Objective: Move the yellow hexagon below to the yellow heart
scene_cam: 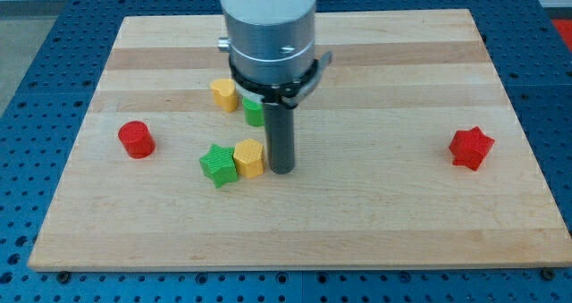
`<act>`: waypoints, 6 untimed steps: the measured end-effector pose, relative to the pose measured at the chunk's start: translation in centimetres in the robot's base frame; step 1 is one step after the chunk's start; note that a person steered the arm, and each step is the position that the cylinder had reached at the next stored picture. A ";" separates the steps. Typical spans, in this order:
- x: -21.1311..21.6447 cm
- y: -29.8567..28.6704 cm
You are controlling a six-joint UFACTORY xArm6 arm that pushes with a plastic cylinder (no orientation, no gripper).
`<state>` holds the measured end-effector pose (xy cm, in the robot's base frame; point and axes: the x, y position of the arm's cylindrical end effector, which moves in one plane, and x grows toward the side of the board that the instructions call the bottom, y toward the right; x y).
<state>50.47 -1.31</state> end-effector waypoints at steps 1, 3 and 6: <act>0.7 -0.9; -0.3 -8.6; -4.9 -9.3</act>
